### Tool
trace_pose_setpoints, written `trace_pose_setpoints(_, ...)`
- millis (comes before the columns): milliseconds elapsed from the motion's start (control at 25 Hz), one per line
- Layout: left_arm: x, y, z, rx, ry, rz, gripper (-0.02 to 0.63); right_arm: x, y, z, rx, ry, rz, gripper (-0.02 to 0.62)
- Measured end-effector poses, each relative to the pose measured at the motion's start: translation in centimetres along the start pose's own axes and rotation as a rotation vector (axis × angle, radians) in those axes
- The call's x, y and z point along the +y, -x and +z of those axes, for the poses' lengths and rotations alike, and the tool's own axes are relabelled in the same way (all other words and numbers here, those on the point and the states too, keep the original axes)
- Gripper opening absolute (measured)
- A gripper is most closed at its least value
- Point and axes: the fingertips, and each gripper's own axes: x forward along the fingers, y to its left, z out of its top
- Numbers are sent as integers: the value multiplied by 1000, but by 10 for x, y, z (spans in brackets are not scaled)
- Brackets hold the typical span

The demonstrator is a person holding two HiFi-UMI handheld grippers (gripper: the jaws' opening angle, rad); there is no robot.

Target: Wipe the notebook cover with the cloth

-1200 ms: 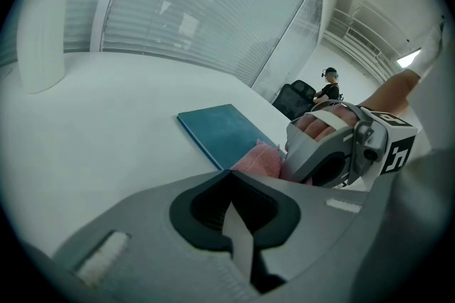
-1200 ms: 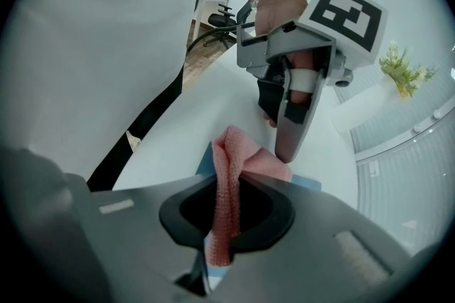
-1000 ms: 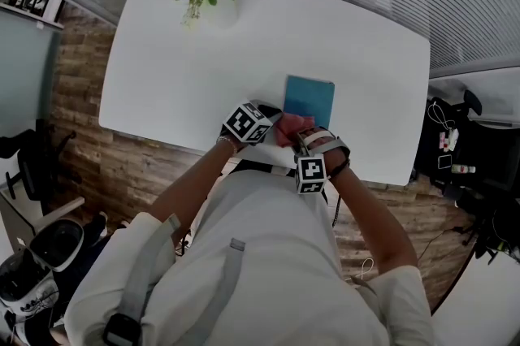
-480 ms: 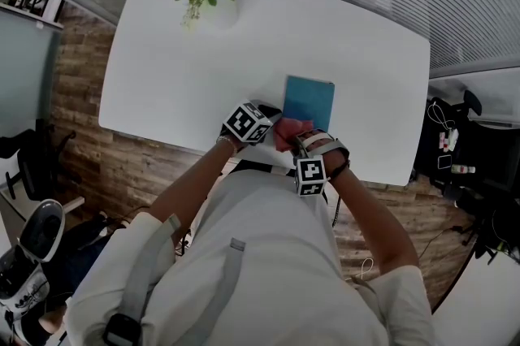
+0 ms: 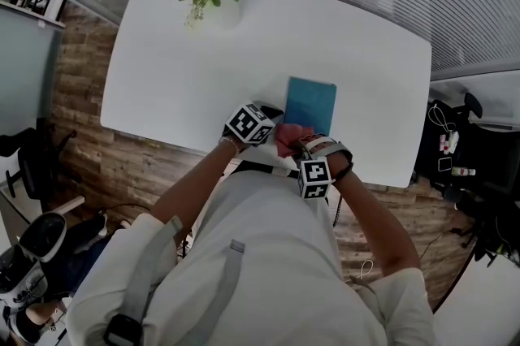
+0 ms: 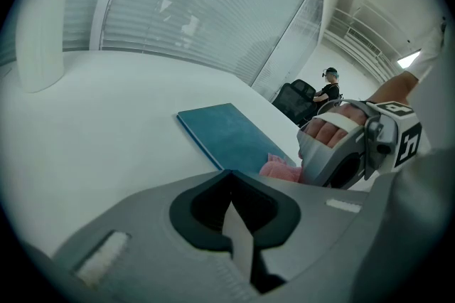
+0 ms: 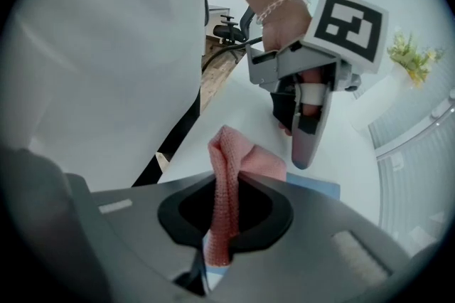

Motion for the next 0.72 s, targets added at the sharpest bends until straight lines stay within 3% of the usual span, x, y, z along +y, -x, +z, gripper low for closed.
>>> trace_pose_setpoints(160, 1, 0, 0, -1, -1, -2, -2, -32, 21, -8, -17, -30, -96, 25)
trace_pose_setpoints(400, 0, -1, -1, 5, -12, -7, -2, -97, 41, -45, 72, -51, -287, 25)
trace_pose_setpoints(720, -6, -1, -1, 4, -39, -33, -2, -156, 28, -86, 211, 38, -452, 25)
